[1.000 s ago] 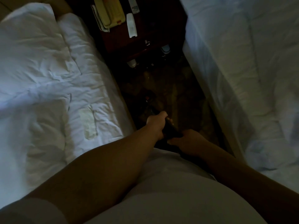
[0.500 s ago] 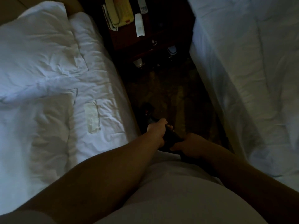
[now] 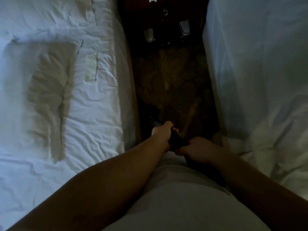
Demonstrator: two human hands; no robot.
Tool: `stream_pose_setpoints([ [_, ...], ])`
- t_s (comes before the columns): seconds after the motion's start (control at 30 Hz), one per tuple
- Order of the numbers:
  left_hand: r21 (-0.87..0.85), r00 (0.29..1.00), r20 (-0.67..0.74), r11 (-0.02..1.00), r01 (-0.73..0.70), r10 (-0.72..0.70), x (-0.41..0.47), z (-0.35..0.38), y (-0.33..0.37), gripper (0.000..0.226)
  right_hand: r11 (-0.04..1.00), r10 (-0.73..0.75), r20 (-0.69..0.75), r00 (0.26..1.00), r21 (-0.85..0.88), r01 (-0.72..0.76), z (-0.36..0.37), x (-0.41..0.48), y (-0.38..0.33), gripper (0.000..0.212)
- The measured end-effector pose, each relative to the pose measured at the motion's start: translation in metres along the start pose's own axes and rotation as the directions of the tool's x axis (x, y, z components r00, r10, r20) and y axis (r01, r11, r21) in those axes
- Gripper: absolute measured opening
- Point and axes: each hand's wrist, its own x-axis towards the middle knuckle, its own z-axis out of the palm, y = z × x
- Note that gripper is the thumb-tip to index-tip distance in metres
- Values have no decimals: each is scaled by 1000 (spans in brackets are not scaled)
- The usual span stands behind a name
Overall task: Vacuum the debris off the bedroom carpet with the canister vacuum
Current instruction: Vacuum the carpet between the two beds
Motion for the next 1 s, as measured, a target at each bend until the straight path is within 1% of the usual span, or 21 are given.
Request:
stream_pose_setpoints([
  [0.13, 19, 999, 3, 999, 34, -34, -17, 3, -46, 10, 998, 59, -5, 998, 21, -59, 14, -17, 43, 29],
  [0.23, 52, 997, 7, 995, 81, -81, -25, 3, -73, 12, 996, 77, 1, 997, 48, -77, 24, -32, 63, 30],
  [0.33, 75, 992, 29, 990, 120, -122, -32, 2, -96, 11, 991, 103, 0, 995, 80, -103, 35, -43, 84, 36],
  [0.47, 99, 986, 70, 984, 147, -154, -41, 9, -121, 11, 981, 145, -22, 989, 134, -141, 40, -60, 109, 34],
  [0.6, 122, 976, 127, 979, 161, -177, -50, 24, -135, 11, 974, 159, -64, 985, 176, -146, 40, -78, 124, 29],
  [0.73, 157, 978, 165, 983, 99, -125, -50, 40, -138, 11, 951, 184, -124, 975, 273, -144, 40, -78, 139, 34],
  [0.8, 181, 979, 182, 982, 54, -87, -48, 46, -136, 16, 945, 174, -142, 975, 302, -124, 41, -73, 142, 36],
  [0.93, 247, 981, 193, 967, -54, 5, -39, 54, -120, 11, 941, 141, -186, 972, 329, -74, 40, -59, 138, 32],
  [1.0, 280, 978, 203, 954, -109, 53, -33, 60, -105, 12, 948, 100, -209, 973, 316, -30, 35, -47, 132, 27],
])
